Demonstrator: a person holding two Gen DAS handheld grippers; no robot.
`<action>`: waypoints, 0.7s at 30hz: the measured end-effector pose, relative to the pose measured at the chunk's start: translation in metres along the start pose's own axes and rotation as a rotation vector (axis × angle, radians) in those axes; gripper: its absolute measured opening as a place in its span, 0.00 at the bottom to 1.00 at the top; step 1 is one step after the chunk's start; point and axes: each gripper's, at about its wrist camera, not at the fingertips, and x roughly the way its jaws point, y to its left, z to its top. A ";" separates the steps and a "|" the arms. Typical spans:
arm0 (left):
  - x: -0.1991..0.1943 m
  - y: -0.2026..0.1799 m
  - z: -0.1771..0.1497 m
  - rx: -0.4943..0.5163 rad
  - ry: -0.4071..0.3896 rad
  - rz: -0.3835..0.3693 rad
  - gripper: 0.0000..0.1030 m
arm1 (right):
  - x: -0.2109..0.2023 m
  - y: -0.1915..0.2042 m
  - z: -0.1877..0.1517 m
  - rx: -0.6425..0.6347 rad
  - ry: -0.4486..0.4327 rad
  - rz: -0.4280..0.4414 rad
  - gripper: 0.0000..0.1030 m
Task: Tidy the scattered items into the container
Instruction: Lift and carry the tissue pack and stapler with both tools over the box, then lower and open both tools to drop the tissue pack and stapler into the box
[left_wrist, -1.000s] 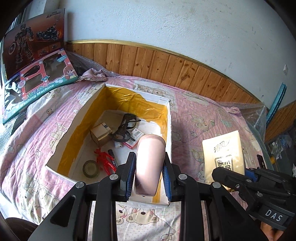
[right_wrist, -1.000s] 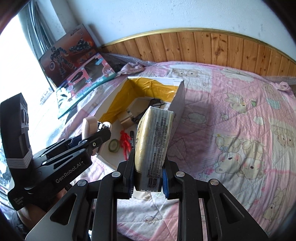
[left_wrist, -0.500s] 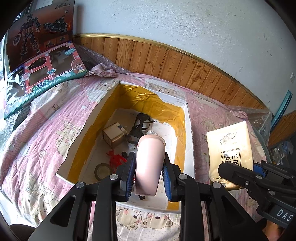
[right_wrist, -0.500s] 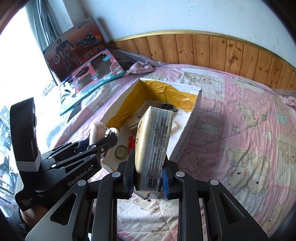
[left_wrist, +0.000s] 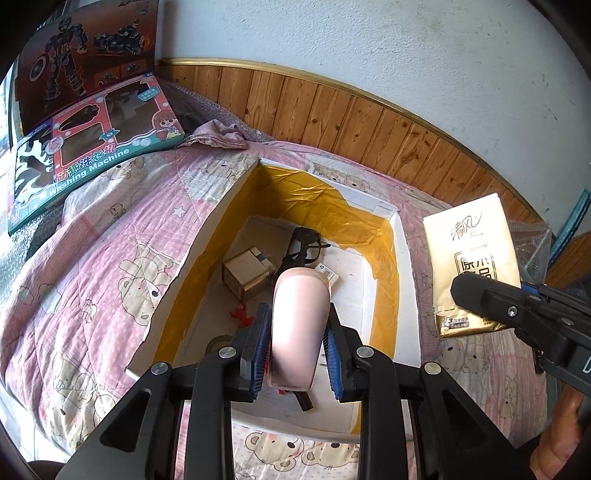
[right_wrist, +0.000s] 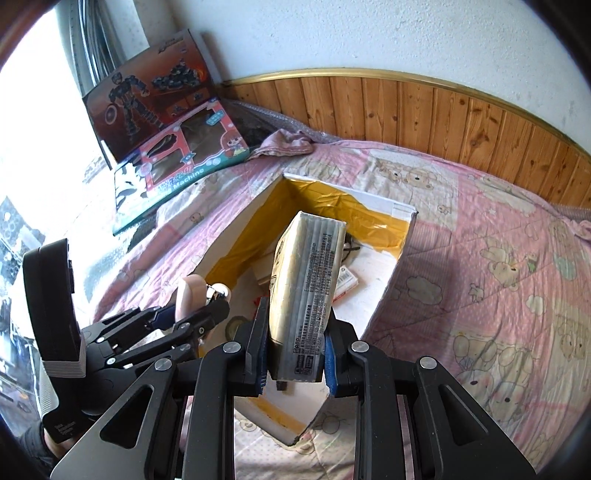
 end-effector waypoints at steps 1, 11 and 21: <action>0.001 0.001 0.001 -0.002 0.002 0.000 0.28 | 0.002 -0.001 0.003 -0.001 0.001 -0.002 0.24; 0.021 0.005 0.012 -0.061 0.067 -0.048 0.28 | 0.028 -0.029 0.032 0.007 0.017 -0.058 0.24; 0.061 -0.028 0.018 -0.004 0.169 -0.084 0.28 | 0.081 -0.044 0.060 -0.018 0.095 -0.111 0.24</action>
